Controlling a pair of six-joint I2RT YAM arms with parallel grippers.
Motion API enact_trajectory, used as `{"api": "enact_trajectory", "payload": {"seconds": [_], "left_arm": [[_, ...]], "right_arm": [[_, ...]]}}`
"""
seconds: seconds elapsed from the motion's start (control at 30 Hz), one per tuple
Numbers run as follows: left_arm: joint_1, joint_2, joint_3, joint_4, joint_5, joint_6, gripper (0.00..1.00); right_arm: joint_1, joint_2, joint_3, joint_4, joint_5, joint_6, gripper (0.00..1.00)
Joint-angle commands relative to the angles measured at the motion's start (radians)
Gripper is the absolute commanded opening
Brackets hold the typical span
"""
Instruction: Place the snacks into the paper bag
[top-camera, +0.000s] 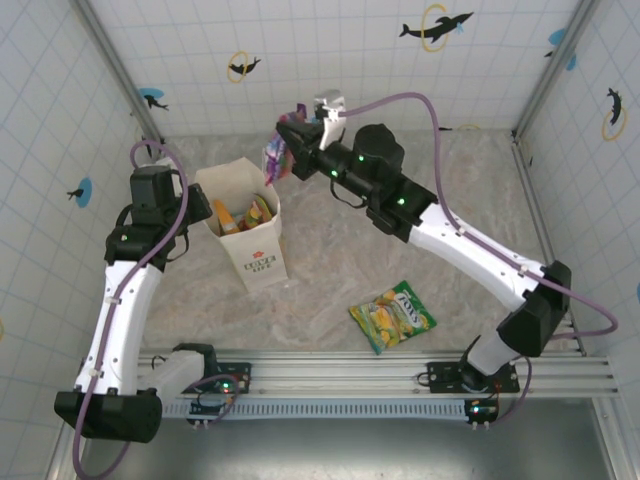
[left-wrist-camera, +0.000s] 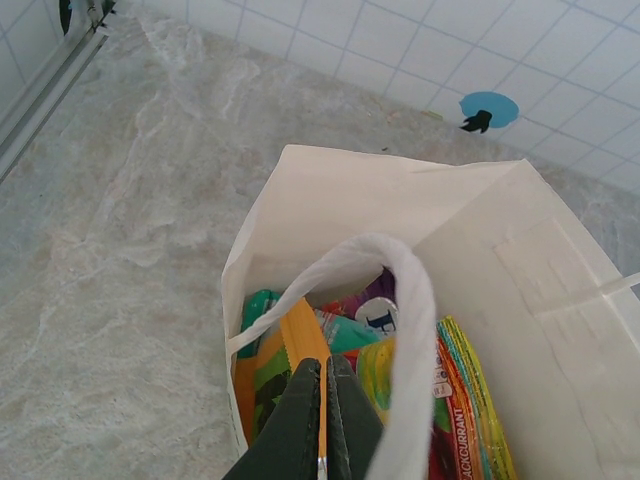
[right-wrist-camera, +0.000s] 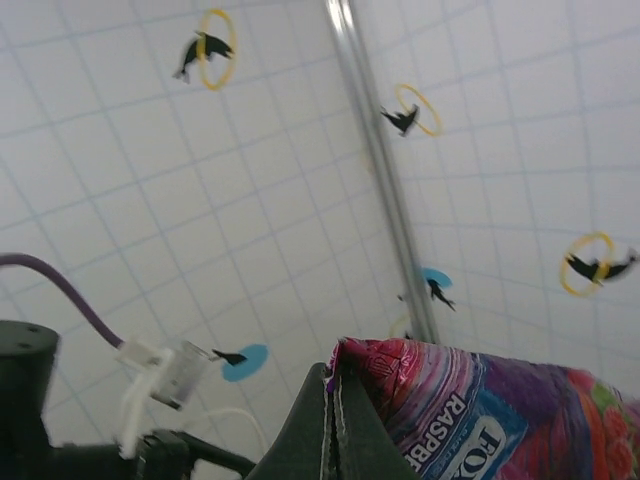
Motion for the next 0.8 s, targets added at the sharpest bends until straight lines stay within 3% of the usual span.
{"api": "enact_trajectory", "payload": {"seconds": [0.0,0.2,0.77], "left_arm": [[-0.002,0.003,0.021,0.007,0.001,0.017,0.08],[-0.003,-0.001,0.024,0.005,0.002,0.017,0.08],[-0.002,-0.004,0.029,0.002,0.001,0.015,0.08]], "right_arm": [[0.024,0.055,0.152,0.083,-0.089,-0.069,0.00],[0.036,0.199,0.380,0.038,-0.211,-0.037,0.00],[0.021,0.335,0.390,0.028,-0.310,0.095,0.00]]}}
